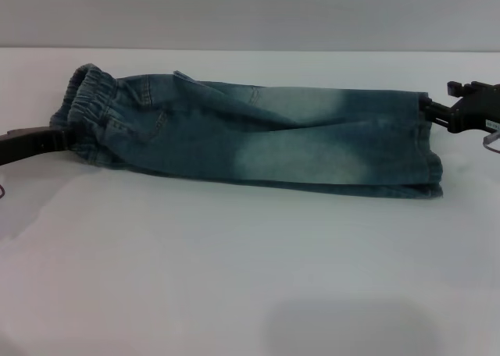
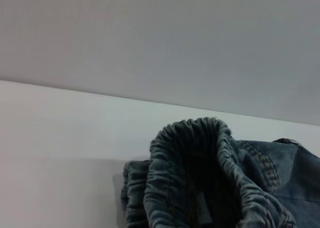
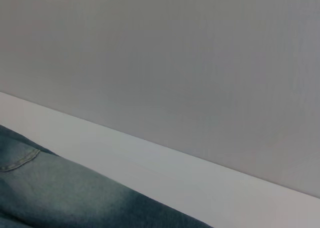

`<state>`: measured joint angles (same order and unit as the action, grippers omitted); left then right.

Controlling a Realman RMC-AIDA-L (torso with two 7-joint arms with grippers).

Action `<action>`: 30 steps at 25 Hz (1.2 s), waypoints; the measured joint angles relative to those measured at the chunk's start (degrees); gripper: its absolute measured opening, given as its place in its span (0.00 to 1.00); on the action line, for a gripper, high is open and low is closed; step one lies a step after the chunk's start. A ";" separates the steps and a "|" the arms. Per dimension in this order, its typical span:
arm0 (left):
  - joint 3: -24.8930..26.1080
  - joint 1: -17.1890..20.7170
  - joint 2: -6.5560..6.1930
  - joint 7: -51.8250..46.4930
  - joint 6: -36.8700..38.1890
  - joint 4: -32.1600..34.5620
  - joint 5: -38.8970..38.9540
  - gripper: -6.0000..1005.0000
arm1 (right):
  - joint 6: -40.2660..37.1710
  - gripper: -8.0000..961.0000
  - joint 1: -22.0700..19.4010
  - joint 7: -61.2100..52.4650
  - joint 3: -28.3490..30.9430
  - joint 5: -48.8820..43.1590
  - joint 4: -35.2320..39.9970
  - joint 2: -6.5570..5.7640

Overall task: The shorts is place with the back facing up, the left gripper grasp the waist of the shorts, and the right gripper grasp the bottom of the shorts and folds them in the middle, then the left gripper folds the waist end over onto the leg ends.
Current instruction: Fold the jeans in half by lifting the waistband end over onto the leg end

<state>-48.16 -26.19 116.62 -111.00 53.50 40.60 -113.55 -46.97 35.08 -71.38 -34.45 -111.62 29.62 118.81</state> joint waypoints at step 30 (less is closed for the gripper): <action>-0.14 -4.58 0.79 0.36 14.92 8.13 6.47 0.06 | -0.05 0.60 5.75 1.01 -3.25 0.06 -4.70 0.27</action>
<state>-48.29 -30.77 117.40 -110.64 68.42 48.72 -107.08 -47.01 40.83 -70.37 -37.70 -111.56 24.91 119.09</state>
